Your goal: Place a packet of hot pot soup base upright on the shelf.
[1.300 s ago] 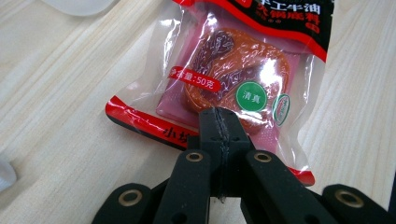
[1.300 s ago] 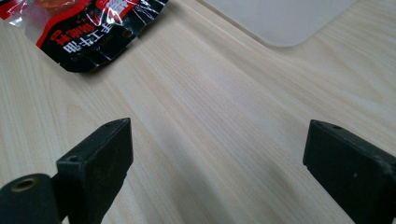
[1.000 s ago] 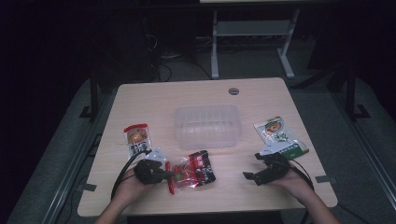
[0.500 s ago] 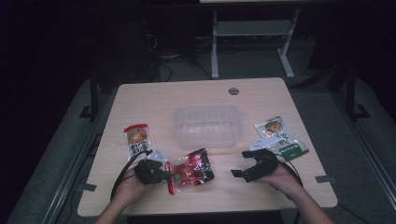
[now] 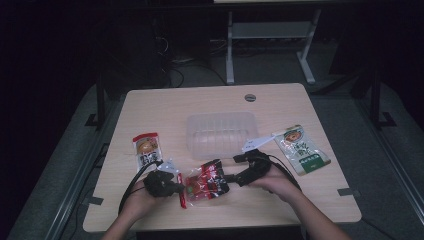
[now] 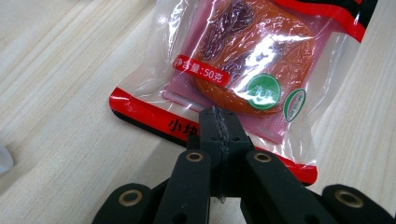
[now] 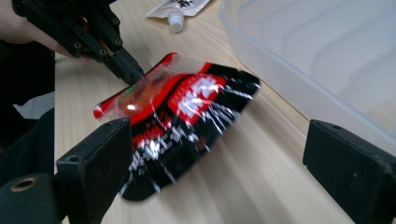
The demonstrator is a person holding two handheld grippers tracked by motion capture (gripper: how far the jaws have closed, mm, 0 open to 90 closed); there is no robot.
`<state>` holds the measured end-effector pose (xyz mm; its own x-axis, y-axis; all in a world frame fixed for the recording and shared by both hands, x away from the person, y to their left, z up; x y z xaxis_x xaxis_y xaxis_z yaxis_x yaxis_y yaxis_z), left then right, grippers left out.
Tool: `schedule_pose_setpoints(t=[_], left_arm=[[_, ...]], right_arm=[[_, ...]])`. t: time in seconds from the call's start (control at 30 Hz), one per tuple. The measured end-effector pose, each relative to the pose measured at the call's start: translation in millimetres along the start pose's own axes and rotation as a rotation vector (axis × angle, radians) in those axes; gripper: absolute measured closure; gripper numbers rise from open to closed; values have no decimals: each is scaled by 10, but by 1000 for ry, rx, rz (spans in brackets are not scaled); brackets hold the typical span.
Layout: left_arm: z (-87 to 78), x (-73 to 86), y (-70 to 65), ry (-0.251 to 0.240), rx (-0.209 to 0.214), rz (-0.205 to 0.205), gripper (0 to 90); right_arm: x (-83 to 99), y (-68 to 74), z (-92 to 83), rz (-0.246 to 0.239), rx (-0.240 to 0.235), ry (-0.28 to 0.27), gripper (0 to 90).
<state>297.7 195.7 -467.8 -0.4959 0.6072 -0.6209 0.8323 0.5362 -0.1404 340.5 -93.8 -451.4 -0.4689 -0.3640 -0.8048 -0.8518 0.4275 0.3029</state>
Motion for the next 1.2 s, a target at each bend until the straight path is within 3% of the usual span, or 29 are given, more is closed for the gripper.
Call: schedule_pose_setpoints(t=[0.1, 0.3, 0.37, 0.83, 1.2], left_arm=[[-2, -1, 1, 5, -2, 9, 898], [-1, 1, -2, 3, 1, 0, 898], [-1, 0, -2, 4, 1, -1, 898], [-2, -2, -4, 6, -3, 1, 898], [-1, -4, -8, 8, -4, -1, 898]], right_arm=[[-21, -3, 106, 37, -40, -1, 80], [25, -20, 223, 46, -56, 21, 80], [50, -24, 259, 76, -77, 14, 105], [164, 39, 477, 102, -143, 52, 156], [144, 114, 461, 83, -182, 30, 401]])
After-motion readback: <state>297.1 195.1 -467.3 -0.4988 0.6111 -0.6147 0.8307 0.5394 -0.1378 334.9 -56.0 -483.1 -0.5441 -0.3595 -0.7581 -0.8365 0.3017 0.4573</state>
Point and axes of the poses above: each handheld gripper's, and its own axes: z roughly forward along the jaws, x roughly out of its underside, y roughly to its left, the point moved 2 cm from there along z, roughly forward along the jaws, and after that the axes turned 5 degrees about -y, right-handed, at the moved point
